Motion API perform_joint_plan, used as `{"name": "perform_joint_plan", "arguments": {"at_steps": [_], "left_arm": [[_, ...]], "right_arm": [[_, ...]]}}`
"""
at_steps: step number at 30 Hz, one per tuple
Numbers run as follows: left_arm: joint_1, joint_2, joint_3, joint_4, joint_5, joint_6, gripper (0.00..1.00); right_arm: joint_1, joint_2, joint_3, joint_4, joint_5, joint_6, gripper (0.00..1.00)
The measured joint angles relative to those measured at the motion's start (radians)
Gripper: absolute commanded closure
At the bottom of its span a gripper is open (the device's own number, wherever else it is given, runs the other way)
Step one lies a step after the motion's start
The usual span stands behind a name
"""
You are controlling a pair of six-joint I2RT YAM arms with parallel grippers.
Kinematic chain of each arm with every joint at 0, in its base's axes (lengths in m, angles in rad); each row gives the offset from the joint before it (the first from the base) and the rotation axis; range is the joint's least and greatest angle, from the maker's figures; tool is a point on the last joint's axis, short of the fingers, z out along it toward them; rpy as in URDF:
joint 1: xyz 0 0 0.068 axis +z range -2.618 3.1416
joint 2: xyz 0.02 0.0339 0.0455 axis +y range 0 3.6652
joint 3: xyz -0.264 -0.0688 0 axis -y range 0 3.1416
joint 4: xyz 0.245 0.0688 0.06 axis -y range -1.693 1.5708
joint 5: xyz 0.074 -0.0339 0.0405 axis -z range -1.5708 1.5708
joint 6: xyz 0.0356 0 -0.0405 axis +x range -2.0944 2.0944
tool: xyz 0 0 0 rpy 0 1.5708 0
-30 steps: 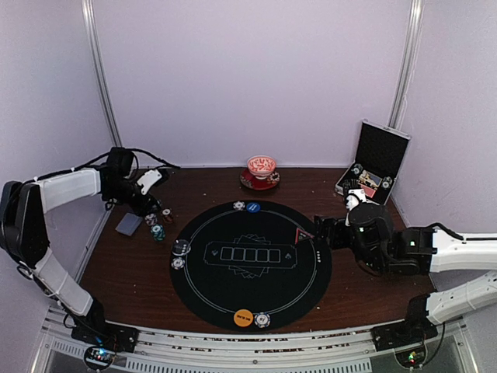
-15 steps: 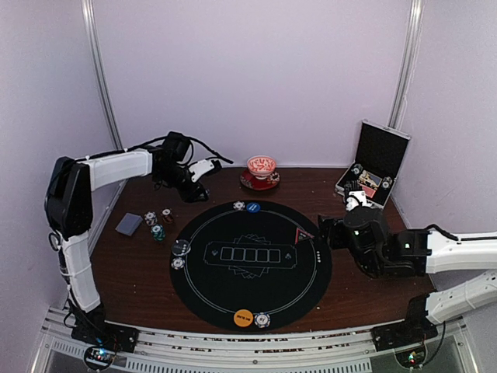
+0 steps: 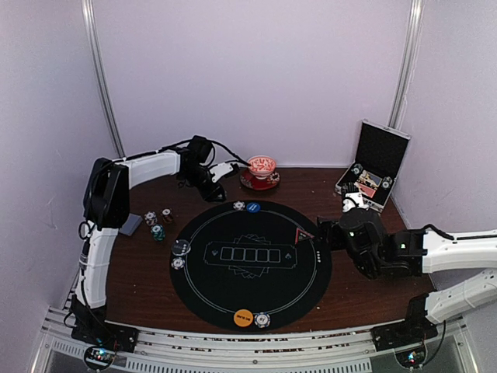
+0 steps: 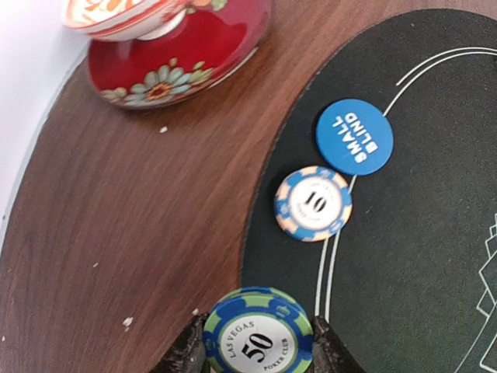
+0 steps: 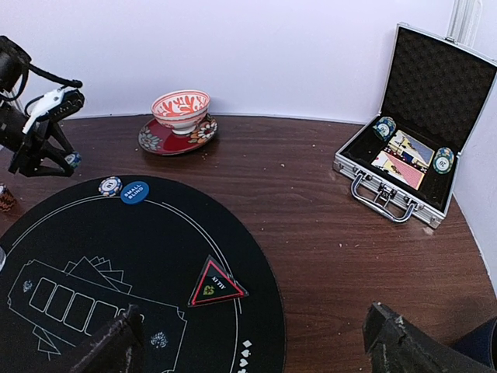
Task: Distribute texas hold em gaming equipment
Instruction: Place the poker chip in the small blind area.
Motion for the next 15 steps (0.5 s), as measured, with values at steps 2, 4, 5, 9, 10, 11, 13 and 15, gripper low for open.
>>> {"name": "perform_joint_plan", "arguments": {"at_steps": [2,4,5,9,10,11,13,15], "left_arm": [[-0.016,0.016,0.01,-0.006,0.0,0.0,0.62],[-0.029,0.029,0.018,-0.015,0.0,0.0,0.61],[-0.037,0.038,0.024,-0.016,0.0,-0.001,0.61],[-0.051,0.074,0.039,-0.014,0.001,-0.004,0.61],[-0.052,0.085,0.039,-0.014,0.0,-0.005,0.61],[-0.051,0.092,0.039,-0.015,0.0,-0.006,0.61],[-0.05,0.105,0.039,-0.015,-0.001,-0.007,0.61],[-0.05,0.112,0.039,-0.015,-0.004,-0.007,0.61]], "right_arm": [[0.0,-0.006,0.0,0.0,0.0,0.0,0.0],[0.0,-0.013,-0.001,0.002,0.0,0.0,0.0],[0.0,-0.016,-0.001,0.003,0.0,0.0,0.0],[0.0,-0.019,-0.001,0.008,0.0,0.0,0.0],[0.0,-0.019,-0.002,0.008,0.0,0.0,0.0],[0.0,-0.019,-0.003,0.01,0.0,0.0,0.0],[0.0,-0.018,-0.005,0.011,0.0,0.0,0.0],[0.0,-0.018,-0.005,0.013,0.0,0.0,0.0]]}}
